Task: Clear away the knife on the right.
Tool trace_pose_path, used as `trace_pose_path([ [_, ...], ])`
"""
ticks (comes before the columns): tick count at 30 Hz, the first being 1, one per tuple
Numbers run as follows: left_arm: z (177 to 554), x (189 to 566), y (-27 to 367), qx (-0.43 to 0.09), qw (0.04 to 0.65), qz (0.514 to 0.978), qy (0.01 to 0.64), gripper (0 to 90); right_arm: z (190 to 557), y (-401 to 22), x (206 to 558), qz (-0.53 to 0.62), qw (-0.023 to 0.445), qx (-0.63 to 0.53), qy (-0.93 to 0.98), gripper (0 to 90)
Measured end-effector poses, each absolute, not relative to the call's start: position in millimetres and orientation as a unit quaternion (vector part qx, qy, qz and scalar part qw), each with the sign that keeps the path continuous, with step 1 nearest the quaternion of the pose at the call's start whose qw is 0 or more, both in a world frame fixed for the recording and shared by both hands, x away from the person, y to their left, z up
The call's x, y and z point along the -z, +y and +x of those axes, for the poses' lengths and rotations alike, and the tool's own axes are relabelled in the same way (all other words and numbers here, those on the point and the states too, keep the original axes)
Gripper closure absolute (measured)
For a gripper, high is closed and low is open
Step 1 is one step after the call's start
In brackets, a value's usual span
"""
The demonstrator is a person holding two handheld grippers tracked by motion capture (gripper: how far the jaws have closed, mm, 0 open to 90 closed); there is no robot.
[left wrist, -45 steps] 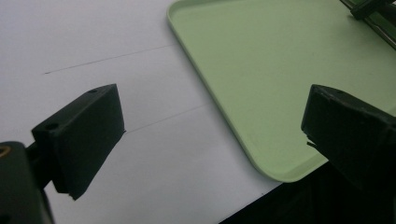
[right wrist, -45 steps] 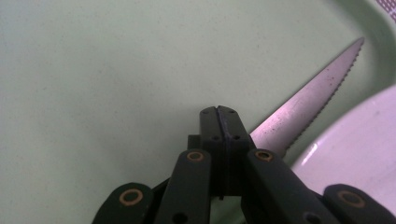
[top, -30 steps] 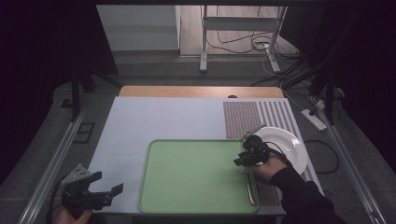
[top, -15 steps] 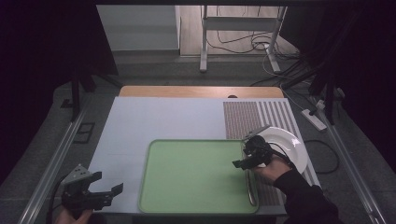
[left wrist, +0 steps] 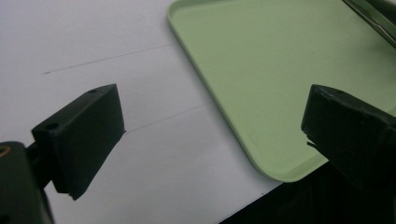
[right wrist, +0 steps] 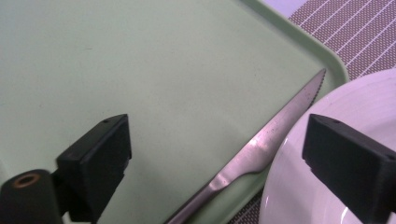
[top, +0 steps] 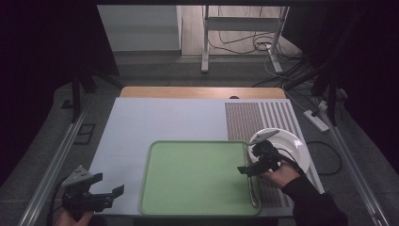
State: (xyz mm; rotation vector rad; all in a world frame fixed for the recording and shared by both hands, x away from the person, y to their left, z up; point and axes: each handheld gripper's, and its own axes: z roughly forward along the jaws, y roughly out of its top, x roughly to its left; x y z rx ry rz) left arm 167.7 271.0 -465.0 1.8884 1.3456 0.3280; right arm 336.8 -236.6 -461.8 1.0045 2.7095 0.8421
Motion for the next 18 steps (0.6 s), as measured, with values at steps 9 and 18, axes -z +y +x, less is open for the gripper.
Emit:
trace_pose_path([
  [9, 168, 465, 271, -0.129, 0.389, 0.743, 0.529, 5.4, 329, -247, 463, 0.335, 0.078, -0.280, 0.896, 0.1],
  [18, 167, 465, 271, -0.130, 0.389, 0.742, 0.530, 5.3, 318, -268, 458, 0.359, 0.098, -0.294, 0.880, 0.0],
])
